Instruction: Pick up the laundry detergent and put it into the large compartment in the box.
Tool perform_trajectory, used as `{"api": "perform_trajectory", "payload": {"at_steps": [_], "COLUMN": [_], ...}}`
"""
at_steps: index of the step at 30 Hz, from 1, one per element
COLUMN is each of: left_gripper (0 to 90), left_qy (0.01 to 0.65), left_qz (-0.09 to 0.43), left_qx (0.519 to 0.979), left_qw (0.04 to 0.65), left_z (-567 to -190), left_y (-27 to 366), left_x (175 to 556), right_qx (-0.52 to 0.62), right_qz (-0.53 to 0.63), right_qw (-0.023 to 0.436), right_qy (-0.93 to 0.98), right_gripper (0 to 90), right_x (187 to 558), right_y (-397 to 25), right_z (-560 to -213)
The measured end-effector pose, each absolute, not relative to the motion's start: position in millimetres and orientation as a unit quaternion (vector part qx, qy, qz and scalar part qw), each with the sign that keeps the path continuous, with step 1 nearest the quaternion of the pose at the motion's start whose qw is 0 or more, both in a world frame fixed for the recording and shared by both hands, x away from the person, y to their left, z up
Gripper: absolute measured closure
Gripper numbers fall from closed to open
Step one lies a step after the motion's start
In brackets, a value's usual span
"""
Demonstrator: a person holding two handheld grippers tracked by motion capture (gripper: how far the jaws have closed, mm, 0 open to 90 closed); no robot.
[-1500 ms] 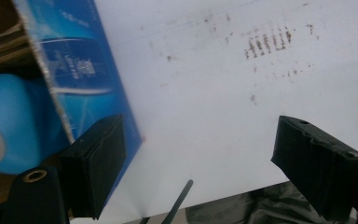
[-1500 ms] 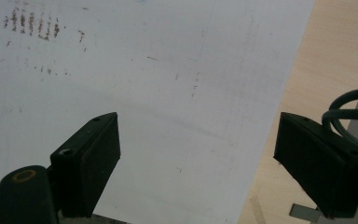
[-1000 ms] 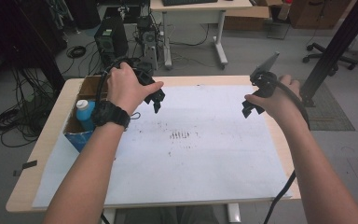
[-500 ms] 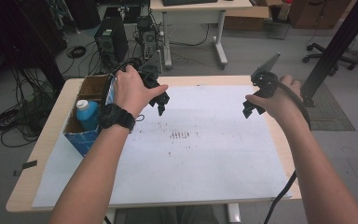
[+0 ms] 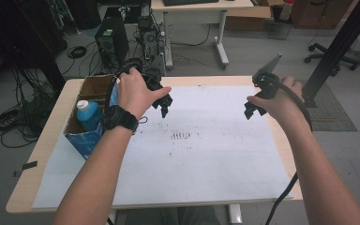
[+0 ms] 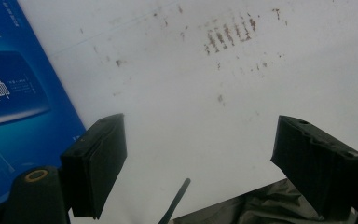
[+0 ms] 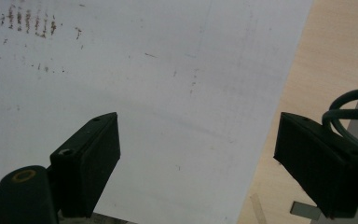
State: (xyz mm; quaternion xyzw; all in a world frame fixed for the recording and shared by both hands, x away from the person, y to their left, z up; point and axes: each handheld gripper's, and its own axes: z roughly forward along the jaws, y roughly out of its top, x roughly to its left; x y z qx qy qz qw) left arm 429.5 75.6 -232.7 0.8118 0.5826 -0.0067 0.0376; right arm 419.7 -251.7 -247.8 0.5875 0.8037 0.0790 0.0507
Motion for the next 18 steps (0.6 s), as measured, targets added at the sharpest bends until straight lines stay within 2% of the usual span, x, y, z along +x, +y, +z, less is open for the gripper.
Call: {"api": "perform_trajectory", "payload": {"at_steps": [18], "left_gripper": [17.8], "left_qy": [0.584], "left_qz": [-0.012], "left_qx": [0.811], "left_qw": [0.039], "left_z": [-236.0], "left_y": [75.8], "left_x": [429.9], "right_qx": [0.589], "right_qz": [0.078], "right_qw": [0.051], "right_qy": [0.803], "right_gripper": [14.0], "right_x": [418.1], "right_y": [-252.6], "right_z": [-246.9]}}
